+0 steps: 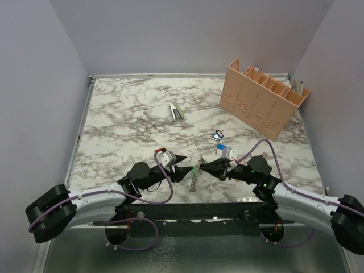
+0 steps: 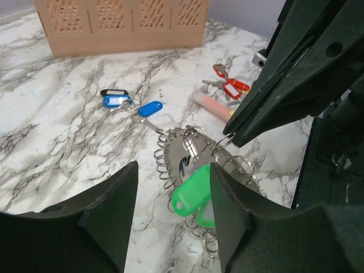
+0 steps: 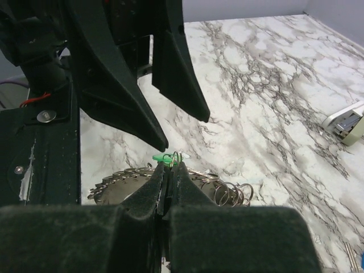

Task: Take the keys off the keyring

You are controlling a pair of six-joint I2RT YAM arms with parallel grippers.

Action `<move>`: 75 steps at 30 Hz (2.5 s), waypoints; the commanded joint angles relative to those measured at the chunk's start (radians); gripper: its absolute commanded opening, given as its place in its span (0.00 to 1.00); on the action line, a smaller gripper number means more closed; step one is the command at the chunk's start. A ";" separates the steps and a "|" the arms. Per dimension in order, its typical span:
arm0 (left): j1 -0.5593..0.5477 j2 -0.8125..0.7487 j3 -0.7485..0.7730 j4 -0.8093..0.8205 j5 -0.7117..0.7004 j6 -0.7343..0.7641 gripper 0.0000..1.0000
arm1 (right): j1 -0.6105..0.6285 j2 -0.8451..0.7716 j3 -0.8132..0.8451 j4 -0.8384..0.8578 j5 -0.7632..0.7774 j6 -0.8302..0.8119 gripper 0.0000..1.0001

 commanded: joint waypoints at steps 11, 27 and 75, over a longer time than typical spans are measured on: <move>0.103 0.139 0.028 0.129 0.424 0.036 0.58 | -0.005 0.013 -0.044 0.125 -0.111 -0.021 0.00; 0.109 0.146 0.015 0.132 0.525 0.071 0.50 | -0.021 0.029 -0.043 0.160 -0.212 -0.016 0.01; 0.147 0.246 0.065 0.128 0.675 -0.003 0.11 | -0.049 0.035 -0.039 0.139 -0.307 -0.031 0.00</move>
